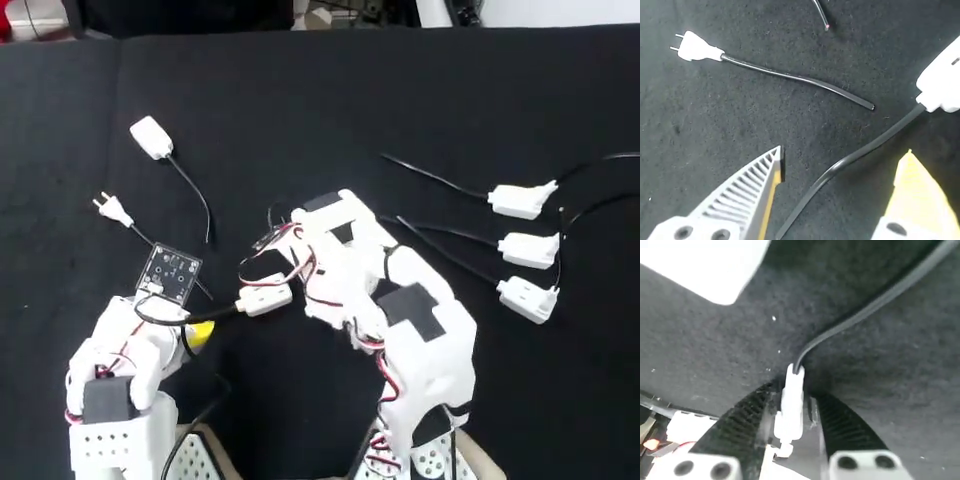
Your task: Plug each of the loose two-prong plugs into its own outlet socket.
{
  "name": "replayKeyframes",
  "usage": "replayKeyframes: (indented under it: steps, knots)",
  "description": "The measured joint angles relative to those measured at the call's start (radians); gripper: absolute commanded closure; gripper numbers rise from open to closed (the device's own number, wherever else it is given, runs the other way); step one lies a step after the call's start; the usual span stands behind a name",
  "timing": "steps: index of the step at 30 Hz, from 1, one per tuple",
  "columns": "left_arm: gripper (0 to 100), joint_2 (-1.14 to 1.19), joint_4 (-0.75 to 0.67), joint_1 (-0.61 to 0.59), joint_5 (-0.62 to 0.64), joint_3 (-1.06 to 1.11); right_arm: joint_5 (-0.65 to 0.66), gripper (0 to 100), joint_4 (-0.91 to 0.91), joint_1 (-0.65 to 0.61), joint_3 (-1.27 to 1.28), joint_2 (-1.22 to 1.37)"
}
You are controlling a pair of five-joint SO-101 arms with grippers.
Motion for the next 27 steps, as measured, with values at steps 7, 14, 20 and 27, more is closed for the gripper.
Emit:
replayKeyframes:
  steps: [7,14,20,27]
  knots:
    - [65,0.000,0.000,0.000,0.000,0.000,0.000,89.7,0.009,0.000,-0.023,0.017]
    - [65,0.000,0.000,0.000,0.000,0.000,0.002,98.8,0.009,0.002,-0.032,0.018]
    - [65,0.000,0.000,0.000,0.000,0.000,0.002,98.7,0.009,0.002,-0.032,0.015]
    - [65,0.000,0.000,0.000,0.000,0.000,-0.011,98.7,-0.009,0.064,-0.034,-0.180]
